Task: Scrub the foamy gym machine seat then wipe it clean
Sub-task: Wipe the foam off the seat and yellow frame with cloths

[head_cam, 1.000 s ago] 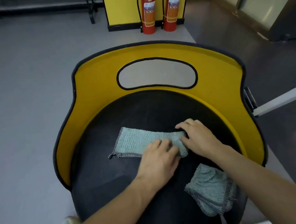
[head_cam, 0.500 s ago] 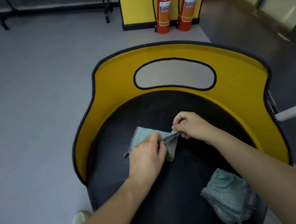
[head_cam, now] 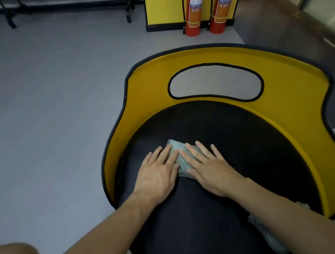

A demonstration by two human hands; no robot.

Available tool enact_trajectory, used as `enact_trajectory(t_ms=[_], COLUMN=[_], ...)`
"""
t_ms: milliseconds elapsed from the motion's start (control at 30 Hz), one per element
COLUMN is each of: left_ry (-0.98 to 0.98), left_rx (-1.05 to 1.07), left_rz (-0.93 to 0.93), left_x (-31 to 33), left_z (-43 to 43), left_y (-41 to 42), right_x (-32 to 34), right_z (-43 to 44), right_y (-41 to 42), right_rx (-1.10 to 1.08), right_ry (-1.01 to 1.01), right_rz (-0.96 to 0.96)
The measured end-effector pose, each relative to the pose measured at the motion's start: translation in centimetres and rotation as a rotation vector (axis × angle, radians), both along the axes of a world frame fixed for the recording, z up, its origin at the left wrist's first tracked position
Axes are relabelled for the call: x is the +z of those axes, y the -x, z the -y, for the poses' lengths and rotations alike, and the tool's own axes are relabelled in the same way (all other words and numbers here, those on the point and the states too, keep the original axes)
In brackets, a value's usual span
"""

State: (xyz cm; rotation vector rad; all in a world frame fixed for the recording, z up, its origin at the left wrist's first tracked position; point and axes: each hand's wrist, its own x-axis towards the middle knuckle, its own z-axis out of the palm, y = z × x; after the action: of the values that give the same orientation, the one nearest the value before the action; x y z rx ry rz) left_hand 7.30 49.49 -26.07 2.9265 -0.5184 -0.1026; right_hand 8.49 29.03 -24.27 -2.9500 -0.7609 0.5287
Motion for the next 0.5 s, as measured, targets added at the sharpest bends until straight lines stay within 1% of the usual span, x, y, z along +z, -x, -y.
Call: enact_trajectory(t_ms=[67, 133, 167, 233, 267, 333, 400, 467, 500], left_ry=[0.032, 0.081, 0.021, -0.099, -0.116, -0.104, -0.052, 0.026, 0.065], left_rx=[0.072, 0.055, -0.015, -0.239, -0.323, -0.388, -0.372, -0.281, -0.219], left_rz=[0.074, 0.098, 0.087, 0.118, 0.144, 0.176, 0.163, 0.072, 0.006], left_x=[0.9, 1.5, 1.4, 0.5, 0.2, -0.2, 0.0, 1.0, 1.5], left_z=[-0.1, 0.4, 0.6, 0.3, -0.2, -1.1, -1.0, -0.2, 0.3], left_y=[-1.8, -4.3, -5.4, -6.9, -7.4, -7.5, -7.4, -7.5, -7.7], right_x=[-0.2, -0.3, -0.6, -1.6, -2.1, -2.5, -2.1, -1.2, -0.6], right_z=[0.7, 1.1, 1.3, 1.9, 2.2, 2.6, 2.8, 2.6, 2.4], right_y=[-0.2, -0.9, -1.1, -1.3, -1.3, -1.3, -1.7, -2.2, -2.5], right_rx=[-0.037, -0.075, -0.076, -0.039, -0.012, 0.012, -0.007, -0.085, -0.146], right_ry=[-0.025, -0.064, -0.069, -0.070, -0.087, -0.137, -0.189, -0.241, -0.273], right_rz=[-0.010, 0.012, 0.047, 0.104, 0.124, 0.123, 0.128, 0.136, 0.108])
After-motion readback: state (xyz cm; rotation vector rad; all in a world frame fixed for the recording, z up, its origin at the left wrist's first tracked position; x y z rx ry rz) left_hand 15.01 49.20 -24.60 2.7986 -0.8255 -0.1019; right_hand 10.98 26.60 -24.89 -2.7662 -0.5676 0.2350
